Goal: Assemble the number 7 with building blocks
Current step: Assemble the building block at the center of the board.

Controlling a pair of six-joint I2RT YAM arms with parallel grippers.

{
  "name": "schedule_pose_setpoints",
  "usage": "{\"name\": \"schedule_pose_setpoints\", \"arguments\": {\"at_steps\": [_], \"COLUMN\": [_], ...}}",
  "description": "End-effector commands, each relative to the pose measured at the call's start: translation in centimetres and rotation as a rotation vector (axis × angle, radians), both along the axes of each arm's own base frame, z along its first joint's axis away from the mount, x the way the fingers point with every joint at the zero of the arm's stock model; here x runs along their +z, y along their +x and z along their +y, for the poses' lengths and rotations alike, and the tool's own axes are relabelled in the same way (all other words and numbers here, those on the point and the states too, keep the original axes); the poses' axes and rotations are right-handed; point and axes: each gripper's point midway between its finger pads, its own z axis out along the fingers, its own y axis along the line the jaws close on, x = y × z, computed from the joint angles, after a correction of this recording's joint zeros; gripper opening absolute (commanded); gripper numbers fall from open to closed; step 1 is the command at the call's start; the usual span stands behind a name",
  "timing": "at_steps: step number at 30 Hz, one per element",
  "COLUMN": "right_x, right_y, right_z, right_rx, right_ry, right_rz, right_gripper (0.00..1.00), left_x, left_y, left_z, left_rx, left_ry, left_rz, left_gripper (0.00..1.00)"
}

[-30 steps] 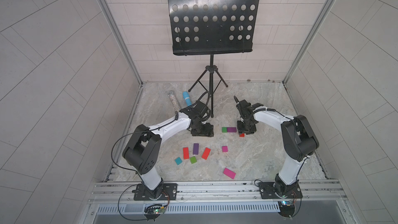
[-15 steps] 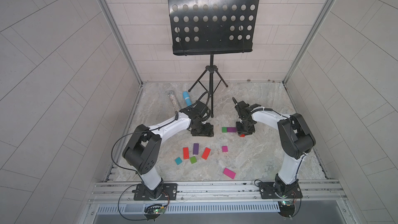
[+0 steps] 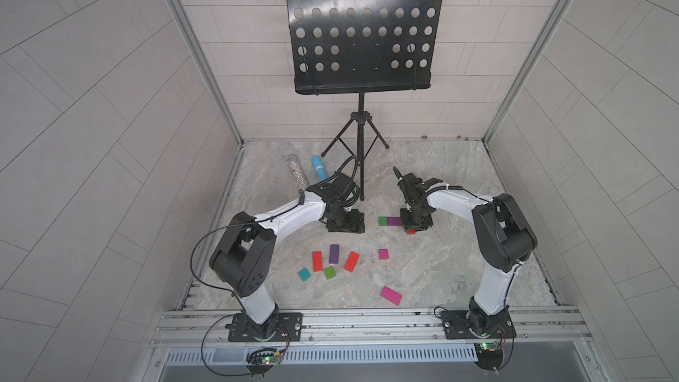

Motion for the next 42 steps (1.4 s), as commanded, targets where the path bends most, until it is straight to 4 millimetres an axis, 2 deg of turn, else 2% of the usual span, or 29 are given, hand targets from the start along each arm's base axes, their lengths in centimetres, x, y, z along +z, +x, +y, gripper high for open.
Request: {"name": "schedule_pose_setpoints", "arguments": {"at_steps": [1,10,39,42], "right_x": [-0.18,-0.22,-0.76,-0.73], "right_y": [0.09,0.64,0.39,0.35], "right_z": [-0.02,0.37,0.8,0.77], "right_rx": [-0.003,0.004,0.018,0.017], "right_ry": [-0.016,-0.01,-0.007,-0.007], "right_rz": [0.008,0.006,0.03,0.03], "right_gripper": [0.36,0.36,0.36,0.39], "left_x": [-0.3,-0.36,-0.6,-0.56], "left_y": [0.15,0.18,0.17,0.16], "left_z": [-0.09,-0.08,-0.07,-0.07], "left_rx": [-0.004,-0.004,-0.001,-0.003], "left_ry": [0.001,0.002,0.002,0.001], "left_rz": [0.001,0.002,0.007,0.008], "left_gripper": [0.76,0.76,0.76,0.76]}}
